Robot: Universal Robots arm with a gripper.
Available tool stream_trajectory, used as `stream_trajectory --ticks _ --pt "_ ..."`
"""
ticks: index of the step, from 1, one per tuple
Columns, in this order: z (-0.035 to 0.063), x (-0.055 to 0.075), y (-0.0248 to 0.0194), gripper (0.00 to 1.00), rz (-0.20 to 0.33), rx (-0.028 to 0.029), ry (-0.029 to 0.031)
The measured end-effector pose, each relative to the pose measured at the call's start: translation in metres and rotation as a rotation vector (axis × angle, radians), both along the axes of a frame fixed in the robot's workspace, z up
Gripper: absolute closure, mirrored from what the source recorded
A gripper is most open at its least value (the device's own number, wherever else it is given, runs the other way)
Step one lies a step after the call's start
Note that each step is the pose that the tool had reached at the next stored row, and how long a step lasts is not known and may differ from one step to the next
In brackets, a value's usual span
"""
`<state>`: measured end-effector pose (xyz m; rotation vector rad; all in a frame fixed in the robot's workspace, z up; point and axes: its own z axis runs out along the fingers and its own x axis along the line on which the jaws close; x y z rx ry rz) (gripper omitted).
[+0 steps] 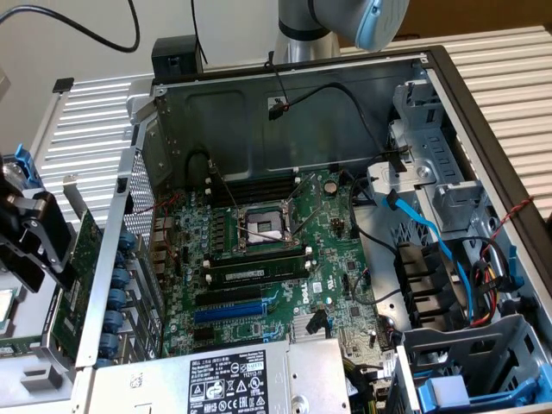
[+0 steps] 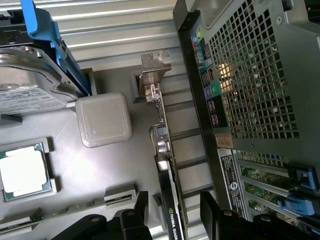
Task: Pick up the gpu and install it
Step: 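Reach for the gpu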
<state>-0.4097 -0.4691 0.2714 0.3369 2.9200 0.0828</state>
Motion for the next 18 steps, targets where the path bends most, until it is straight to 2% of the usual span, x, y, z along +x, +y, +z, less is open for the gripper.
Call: stream_trajectory --ticks 3,8,13,18 --pt "-0.0001 0.000 0.0000 0.47 0.000 -0.0001 0.0003" --pt "-0.0085 0.000 0.0001 0.47 0.002 -0.0003 -0.0002" --pt "-0.0143 0.000 0.0006 0.47 0.033 -0.0011 -0.0104" --pt "-0.0154 0.000 0.0007 0.47 0.036 -0.0012 -0.0112"
